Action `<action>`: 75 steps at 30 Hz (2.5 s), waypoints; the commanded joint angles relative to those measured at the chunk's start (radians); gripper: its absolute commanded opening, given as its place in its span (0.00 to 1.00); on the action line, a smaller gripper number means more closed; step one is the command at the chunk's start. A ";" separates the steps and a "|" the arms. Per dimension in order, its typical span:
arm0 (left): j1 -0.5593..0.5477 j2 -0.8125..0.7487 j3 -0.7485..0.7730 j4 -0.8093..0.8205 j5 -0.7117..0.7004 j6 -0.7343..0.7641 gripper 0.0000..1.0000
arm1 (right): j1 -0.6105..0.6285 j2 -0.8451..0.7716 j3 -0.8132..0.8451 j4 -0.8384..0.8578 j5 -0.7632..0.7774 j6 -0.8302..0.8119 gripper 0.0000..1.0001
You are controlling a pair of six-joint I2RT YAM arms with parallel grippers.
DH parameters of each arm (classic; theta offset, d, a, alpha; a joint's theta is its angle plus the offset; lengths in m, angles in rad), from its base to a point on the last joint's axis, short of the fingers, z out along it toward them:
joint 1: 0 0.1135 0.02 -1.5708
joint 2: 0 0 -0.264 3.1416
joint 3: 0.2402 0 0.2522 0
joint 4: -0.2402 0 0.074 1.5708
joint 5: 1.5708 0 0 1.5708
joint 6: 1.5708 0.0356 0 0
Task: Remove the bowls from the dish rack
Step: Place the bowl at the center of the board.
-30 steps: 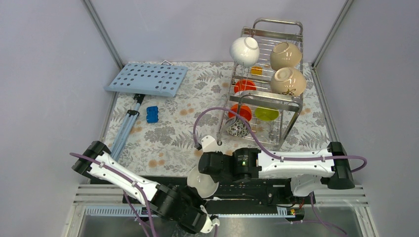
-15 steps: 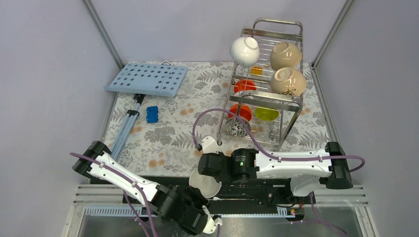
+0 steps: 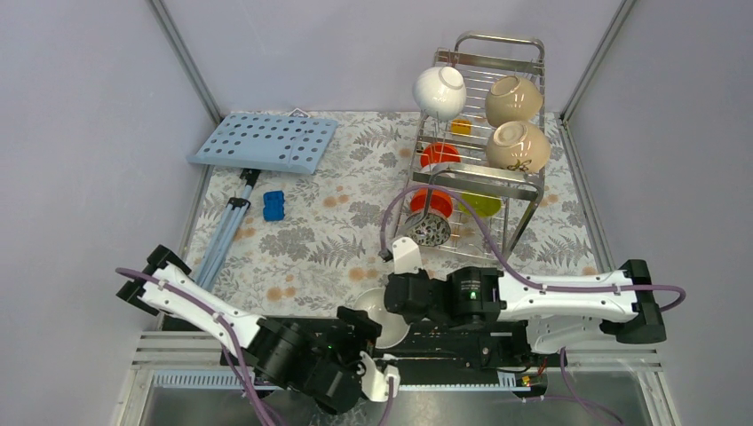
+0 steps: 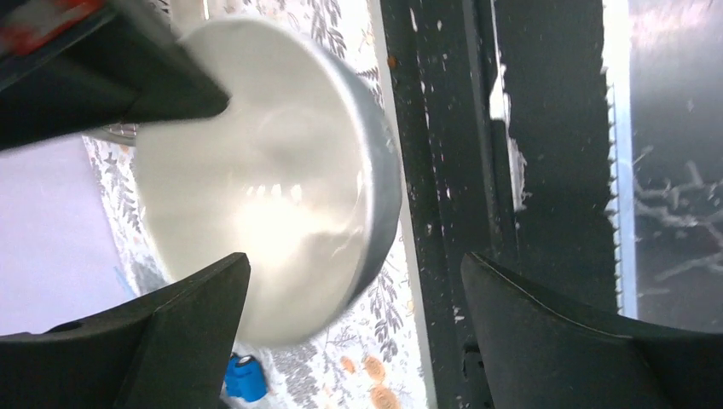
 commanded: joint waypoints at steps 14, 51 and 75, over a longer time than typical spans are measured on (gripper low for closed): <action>0.011 -0.168 0.097 0.235 -0.246 -0.287 0.99 | 0.009 -0.219 -0.196 -0.018 0.212 0.226 0.00; 0.743 -0.234 -0.155 0.306 0.233 -1.358 0.99 | -0.021 -0.080 -0.204 0.085 0.301 0.354 0.00; 0.740 -0.124 -0.108 0.218 0.247 -1.208 0.35 | -0.035 0.005 -0.133 0.001 0.321 0.419 0.00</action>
